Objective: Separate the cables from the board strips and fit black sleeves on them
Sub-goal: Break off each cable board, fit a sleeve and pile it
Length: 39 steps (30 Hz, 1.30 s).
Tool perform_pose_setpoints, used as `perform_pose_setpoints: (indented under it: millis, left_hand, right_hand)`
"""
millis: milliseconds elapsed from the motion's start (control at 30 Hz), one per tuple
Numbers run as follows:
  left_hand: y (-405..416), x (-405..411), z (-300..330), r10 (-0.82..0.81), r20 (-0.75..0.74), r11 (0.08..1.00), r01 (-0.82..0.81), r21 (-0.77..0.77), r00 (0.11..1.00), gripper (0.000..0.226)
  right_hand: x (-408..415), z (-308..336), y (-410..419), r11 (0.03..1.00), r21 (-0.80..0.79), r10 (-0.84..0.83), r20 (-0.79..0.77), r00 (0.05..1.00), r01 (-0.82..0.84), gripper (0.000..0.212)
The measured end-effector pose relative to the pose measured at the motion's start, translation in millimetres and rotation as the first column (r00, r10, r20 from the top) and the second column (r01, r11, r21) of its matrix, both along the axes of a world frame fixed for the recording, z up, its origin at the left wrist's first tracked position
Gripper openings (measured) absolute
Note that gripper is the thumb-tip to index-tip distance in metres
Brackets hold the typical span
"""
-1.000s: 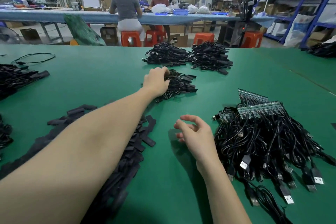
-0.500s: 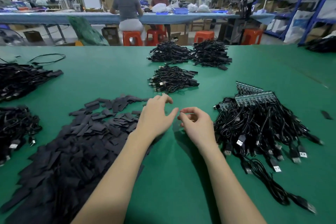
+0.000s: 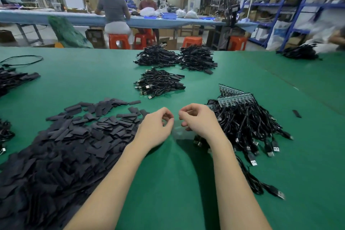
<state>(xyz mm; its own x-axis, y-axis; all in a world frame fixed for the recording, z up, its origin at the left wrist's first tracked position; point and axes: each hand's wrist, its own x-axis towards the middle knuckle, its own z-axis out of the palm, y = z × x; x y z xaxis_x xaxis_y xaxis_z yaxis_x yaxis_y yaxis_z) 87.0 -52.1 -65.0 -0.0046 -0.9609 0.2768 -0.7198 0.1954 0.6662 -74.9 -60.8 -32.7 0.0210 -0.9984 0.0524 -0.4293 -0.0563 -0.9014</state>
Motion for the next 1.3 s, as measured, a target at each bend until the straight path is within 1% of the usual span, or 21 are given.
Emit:
perform_pose_setpoints:
  millis: [67, 133, 200, 333, 400, 500, 567, 600, 667, 733, 833, 900, 967, 1033, 1167, 1300]
  left_hand:
    - [-4.8, -11.8, 6.4, 0.004, -0.078, 1.000, -0.004, 0.008, 0.997, 0.003]
    - [-11.6, -31.2, 13.5, -0.041, -0.125, 0.999, 0.045, 0.025, 0.991, 0.003]
    - [-21.4, -54.4, 21.8, -0.084, -0.177, 0.995, 0.090, 0.031, 0.981, 0.008]
    - [-44.0, -98.8, 37.3, -0.080, -0.338, 0.994, 0.099, 0.040, 0.938, 0.015]
    - [-54.4, -118.6, 39.6, -0.074, -0.348, 0.991, 0.108, 0.079, 0.935, 0.017]
    - [-68.4, -138.4, 40.2, -0.037, -0.356, 0.981, 0.101, 0.164, 0.934, 0.021]
    - [-75.2, -144.7, 42.0, 0.020, -0.378, 0.981, 0.054, 0.184, 0.926, 0.018]
    - [-77.2, -147.6, 44.0, 0.023, -0.380, 0.984, 0.047, 0.174, 0.925, 0.017]
    - [-78.2, -153.5, 49.3, -0.004, -0.386, 0.985, 0.070, 0.158, 0.922, 0.021]
    - [-78.0, -157.8, 53.8, -0.027, -0.399, 0.979, 0.105, 0.175, 0.917, 0.025]
    - [-78.2, -159.8, 52.7, -0.049, -0.512, 0.950, 0.198, 0.241, 0.858, 0.018]
    - [-78.2, -158.1, 52.0, -0.083, -0.538, 0.949, 0.231, 0.214, 0.839, 0.011]
    - [-76.2, -155.4, 54.9, -0.083, -0.603, 0.953, 0.240, 0.184, 0.793, 0.010]
    - [-72.1, -151.8, 59.5, -0.074, -0.680, 0.954, 0.251, 0.166, 0.729, 0.010]
    - [-63.3, -130.2, 67.8, -0.071, -0.777, 0.956, 0.265, 0.125, 0.625, 0.015]
    - [-57.1, -93.9, 73.2, -0.062, -0.811, 0.962, 0.251, 0.106, 0.582, 0.004]
  right_hand:
    - [-11.0, 6.1, 1.0, 0.999, -0.029, -0.035, -0.031, 0.999, 0.034, 0.006]
    - [-21.2, 12.0, 1.9, 0.997, -0.042, -0.066, -0.049, 0.997, 0.064, 0.006]
    - [-31.7, 19.6, 1.7, 0.992, -0.076, -0.110, -0.074, 0.991, 0.104, 0.005]
    - [-56.9, 32.1, 0.4, 0.943, -0.140, -0.307, -0.005, 0.952, 0.303, 0.006]
    - [-69.6, 31.9, 1.8, 0.905, -0.134, -0.406, 0.016, 0.914, 0.404, 0.009]
    - [-81.0, 26.2, 4.7, 0.877, -0.095, -0.472, 0.008, 0.881, 0.471, 0.015]
    - [-82.3, 22.7, 5.3, 0.871, -0.065, -0.488, -0.001, 0.873, 0.487, 0.016]
    - [-82.1, 22.1, 5.2, 0.868, -0.049, -0.494, -0.003, 0.869, 0.494, 0.016]
    - [-81.2, 22.1, 5.2, 0.863, -0.029, -0.504, -0.011, 0.863, 0.504, 0.017]
    - [-81.3, 22.9, 5.4, 0.862, -0.030, -0.506, -0.005, 0.862, 0.506, 0.017]
    - [-83.8, 22.5, 5.9, 0.863, -0.036, -0.504, 0.023, 0.864, 0.504, 0.015]
    - [-85.6, 22.8, 5.4, 0.873, -0.017, -0.486, 0.050, 0.872, 0.488, 0.014]
    - [-87.1, 24.0, 4.7, 0.877, -0.008, -0.479, 0.083, 0.874, 0.481, 0.012]
    - [-89.4, 25.8, 4.9, 0.866, -0.038, -0.492, 0.122, 0.862, 0.499, 0.009]
    - [-92.9, 33.6, 8.8, 0.844, -0.085, -0.505, 0.205, 0.838, 0.529, 0.009]
    - [-89.4, 46.0, 14.8, 0.851, -0.119, -0.458, 0.305, 0.835, 0.511, 0.009]
